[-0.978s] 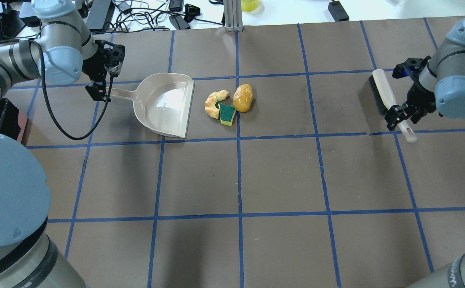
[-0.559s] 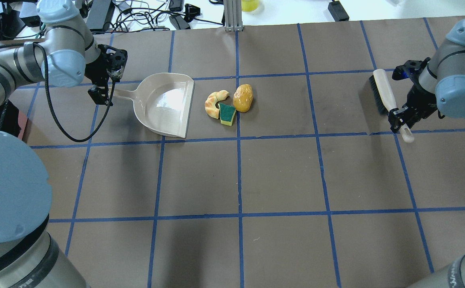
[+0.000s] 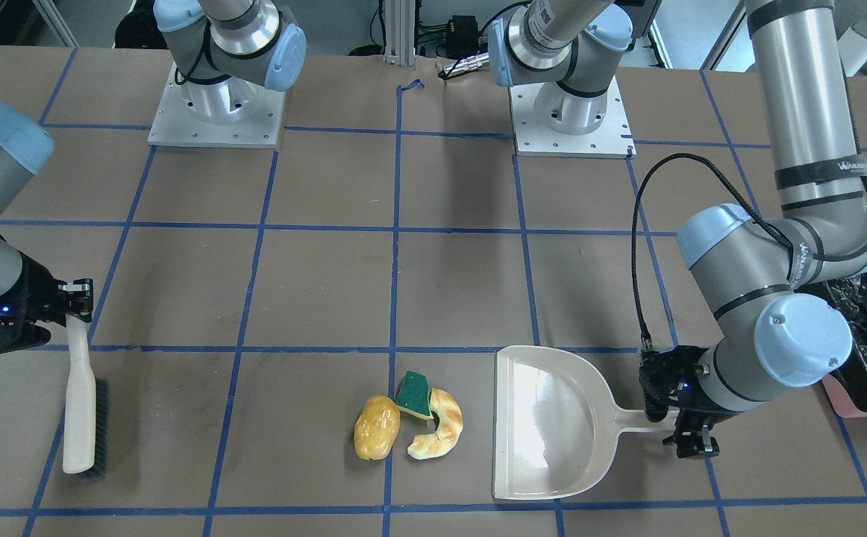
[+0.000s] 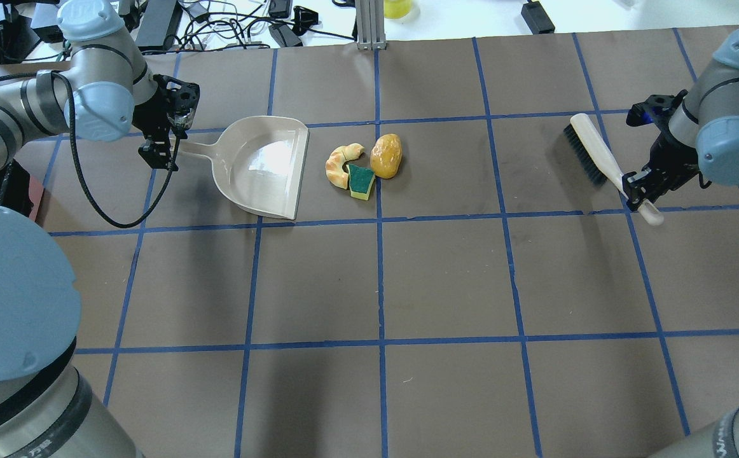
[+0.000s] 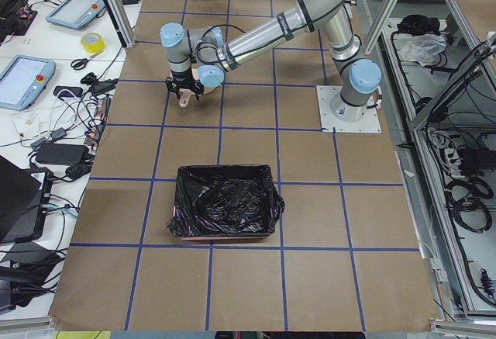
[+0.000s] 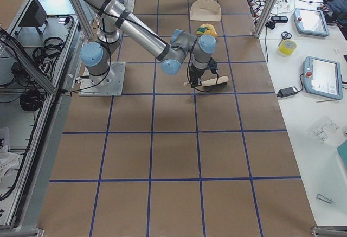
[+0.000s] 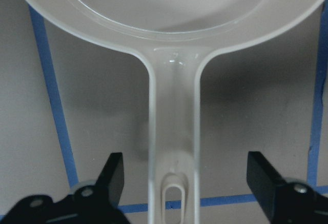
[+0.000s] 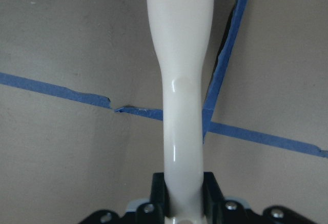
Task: Sweep and dump trash into bin
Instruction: 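Lift the white-handled brush with the right gripper, then move the brush with the right gripper behind the bread, toy and sponge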
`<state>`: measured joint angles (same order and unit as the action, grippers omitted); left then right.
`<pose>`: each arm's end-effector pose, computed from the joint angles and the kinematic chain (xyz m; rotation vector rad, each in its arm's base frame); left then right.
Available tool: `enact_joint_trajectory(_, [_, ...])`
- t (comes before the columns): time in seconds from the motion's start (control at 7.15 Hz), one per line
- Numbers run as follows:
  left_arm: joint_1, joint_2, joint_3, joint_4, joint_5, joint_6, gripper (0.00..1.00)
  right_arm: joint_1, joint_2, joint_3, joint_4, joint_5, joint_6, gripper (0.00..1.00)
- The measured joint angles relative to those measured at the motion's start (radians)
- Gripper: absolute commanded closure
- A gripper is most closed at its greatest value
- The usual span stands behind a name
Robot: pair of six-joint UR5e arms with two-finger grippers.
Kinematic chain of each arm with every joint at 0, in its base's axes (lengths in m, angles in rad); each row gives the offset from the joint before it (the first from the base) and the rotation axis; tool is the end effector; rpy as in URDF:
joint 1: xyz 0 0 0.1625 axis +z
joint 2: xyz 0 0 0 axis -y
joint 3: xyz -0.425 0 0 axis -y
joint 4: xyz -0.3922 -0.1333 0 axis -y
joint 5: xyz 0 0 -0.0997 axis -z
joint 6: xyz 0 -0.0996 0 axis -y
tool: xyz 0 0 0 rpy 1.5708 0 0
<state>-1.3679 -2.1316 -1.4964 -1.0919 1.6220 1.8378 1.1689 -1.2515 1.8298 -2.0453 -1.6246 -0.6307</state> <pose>0.0098 -0.6838 0.2389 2.2762 2.1343 0.0742 -0.0977 -0.5569 0.2424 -0.3618 3.1108 0.1831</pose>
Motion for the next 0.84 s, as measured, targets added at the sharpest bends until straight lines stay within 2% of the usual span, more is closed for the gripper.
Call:
enact_joint_trajectory(0.14, [0.002,0.000,-0.003,0.001,0.001,0.000,0.55,0.001,-0.006,-0.011,0.012,-0.006,0.032,0.84])
enact_joint_trajectory(0.28, [0.002,0.001,-0.004,0.001,0.002,0.000,0.75,0.005,-0.016,-0.029,0.039,-0.004,0.088,0.84])
enact_joint_trajectory(0.42, [0.002,0.002,-0.004,0.001,0.002,0.001,0.80,0.017,-0.028,-0.046,0.074,0.004,0.163,0.84])
enact_joint_trajectory(0.7, [0.000,0.006,0.002,0.003,0.013,0.004,0.99,0.091,-0.043,-0.058,0.104,0.017,0.320,0.86])
enact_joint_trajectory(0.84, [-0.004,0.006,0.006,0.003,0.027,0.004,1.00,0.156,-0.044,-0.062,0.107,0.014,0.405,0.86])
